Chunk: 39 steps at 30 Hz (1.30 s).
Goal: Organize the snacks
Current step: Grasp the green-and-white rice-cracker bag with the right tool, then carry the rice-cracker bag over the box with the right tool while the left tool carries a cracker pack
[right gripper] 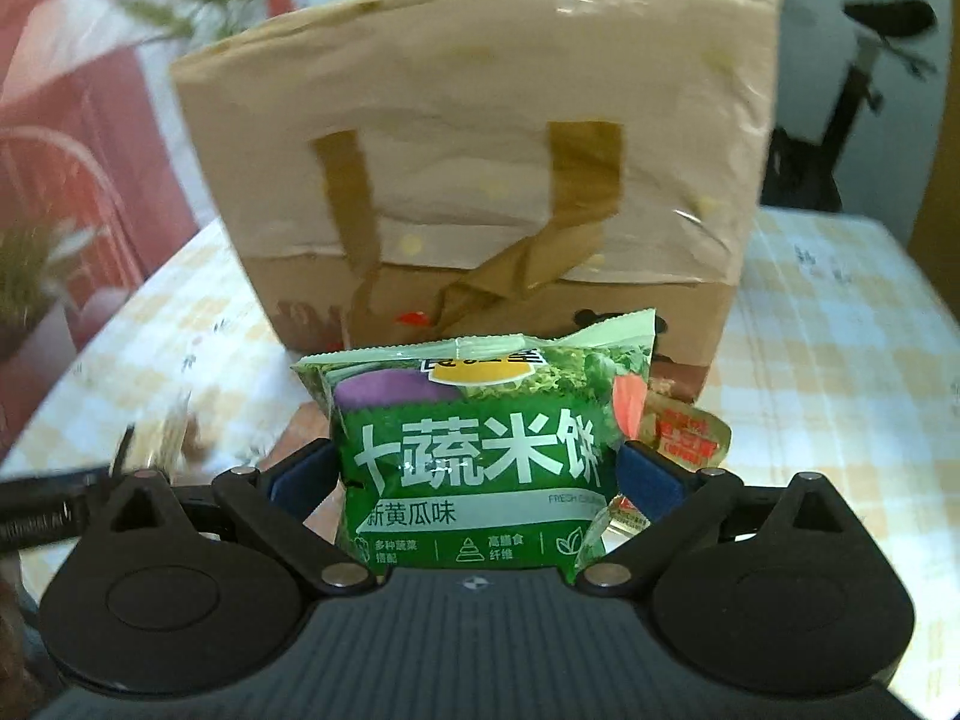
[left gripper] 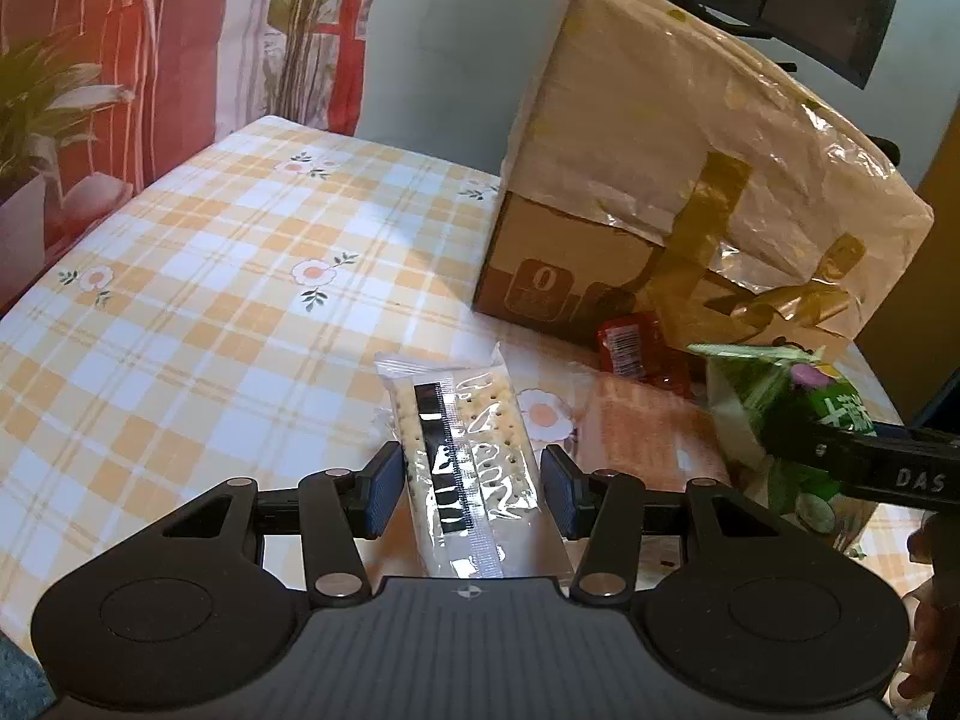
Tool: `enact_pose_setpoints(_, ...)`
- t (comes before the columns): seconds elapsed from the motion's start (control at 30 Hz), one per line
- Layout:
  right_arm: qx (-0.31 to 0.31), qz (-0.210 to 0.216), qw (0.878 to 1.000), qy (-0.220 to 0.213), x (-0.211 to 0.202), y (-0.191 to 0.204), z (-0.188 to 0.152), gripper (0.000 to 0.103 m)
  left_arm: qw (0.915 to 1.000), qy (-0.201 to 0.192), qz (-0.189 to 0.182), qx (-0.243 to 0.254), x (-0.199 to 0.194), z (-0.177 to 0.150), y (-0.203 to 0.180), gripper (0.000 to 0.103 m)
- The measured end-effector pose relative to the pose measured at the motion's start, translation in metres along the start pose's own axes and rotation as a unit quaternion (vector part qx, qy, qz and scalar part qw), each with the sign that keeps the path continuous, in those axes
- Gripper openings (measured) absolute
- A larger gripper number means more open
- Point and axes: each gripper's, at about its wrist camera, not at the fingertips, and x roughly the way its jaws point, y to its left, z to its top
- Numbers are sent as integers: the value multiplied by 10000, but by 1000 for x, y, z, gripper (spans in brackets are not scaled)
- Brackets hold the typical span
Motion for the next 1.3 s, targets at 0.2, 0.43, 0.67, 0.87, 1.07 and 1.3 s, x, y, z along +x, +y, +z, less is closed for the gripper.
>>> enact_pose_setpoints(0.2, -95, 120, 9998, -144, -7, 0, -5, 82, 10000, -78, 3, 41, -4, 2, -1, 52)
enact_pose_setpoints(0.43, 106, 285, 9987, -398, -23, -10, -6, 79, 9995, -266, -18, 157, -12, 6, -7, 52)
enact_pose_setpoints(0.67, 40, 225, 9973, -694, -39, -13, -2, 79, 9974, -608, -9, 390, -24, 16, -15, 52)
enact_pose_setpoints(0.87, -67, 233, 9951, -964, -51, -10, 1, 79, 9927, -1016, -27, 649, -39, 27, -24, 52)
enact_pose_setpoints(1.07, -170, 312, 9893, -1416, -71, -9, 8, 79, 9832, -1580, -149, 907, -62, 48, -39, 52)
enact_pose_setpoints(1.3, -202, 440, 9771, -2072, -101, -11, 29, 79, 9714, -2085, -484, 1024, -82, 78, -59, 52)
